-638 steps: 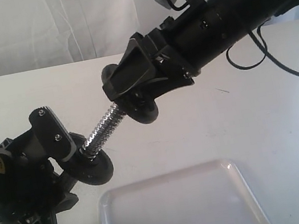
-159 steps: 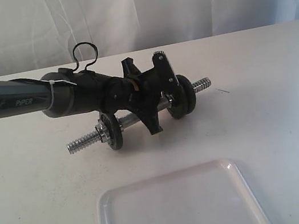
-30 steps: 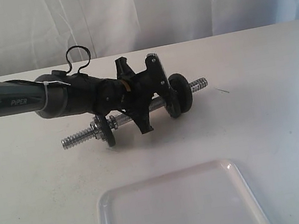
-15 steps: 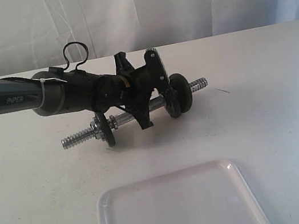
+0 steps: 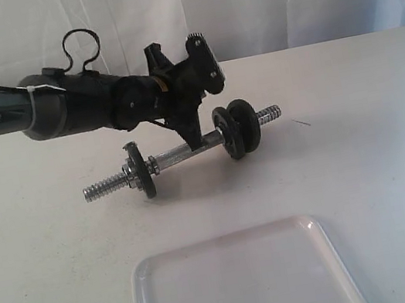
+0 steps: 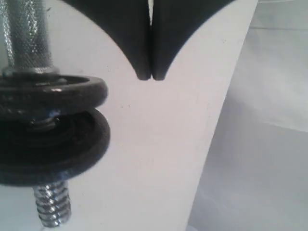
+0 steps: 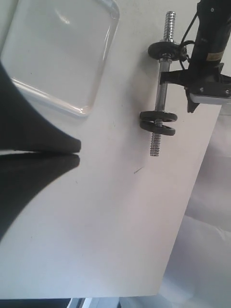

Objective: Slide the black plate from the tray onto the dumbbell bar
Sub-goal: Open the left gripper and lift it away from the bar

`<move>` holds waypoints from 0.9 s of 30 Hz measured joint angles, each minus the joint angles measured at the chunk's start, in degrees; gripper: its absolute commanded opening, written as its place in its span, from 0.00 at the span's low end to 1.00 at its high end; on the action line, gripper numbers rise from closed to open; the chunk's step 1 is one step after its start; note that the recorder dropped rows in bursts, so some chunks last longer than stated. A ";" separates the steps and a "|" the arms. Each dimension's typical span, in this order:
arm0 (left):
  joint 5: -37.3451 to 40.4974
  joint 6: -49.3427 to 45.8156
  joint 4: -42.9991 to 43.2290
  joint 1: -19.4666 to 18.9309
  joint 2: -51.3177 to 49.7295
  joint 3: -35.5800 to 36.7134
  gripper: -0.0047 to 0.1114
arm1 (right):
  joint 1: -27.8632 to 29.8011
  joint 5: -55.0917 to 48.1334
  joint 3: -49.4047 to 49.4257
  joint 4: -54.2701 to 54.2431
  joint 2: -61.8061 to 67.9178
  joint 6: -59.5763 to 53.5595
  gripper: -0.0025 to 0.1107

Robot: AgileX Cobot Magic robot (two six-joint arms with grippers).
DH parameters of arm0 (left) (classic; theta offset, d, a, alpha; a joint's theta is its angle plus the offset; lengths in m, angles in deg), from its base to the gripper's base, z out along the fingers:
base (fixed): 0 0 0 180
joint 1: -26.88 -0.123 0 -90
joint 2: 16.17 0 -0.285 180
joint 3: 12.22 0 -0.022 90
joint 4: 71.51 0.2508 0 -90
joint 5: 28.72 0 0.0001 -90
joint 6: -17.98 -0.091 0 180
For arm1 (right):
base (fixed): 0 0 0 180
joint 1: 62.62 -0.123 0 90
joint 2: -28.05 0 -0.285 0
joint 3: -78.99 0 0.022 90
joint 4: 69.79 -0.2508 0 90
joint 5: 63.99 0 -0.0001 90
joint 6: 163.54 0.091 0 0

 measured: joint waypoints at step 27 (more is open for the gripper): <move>-1.31 12.38 -23.33 -0.64 34.08 27.52 0.04 | -1.03 16.50 19.98 0.03 -0.14 3.03 0.02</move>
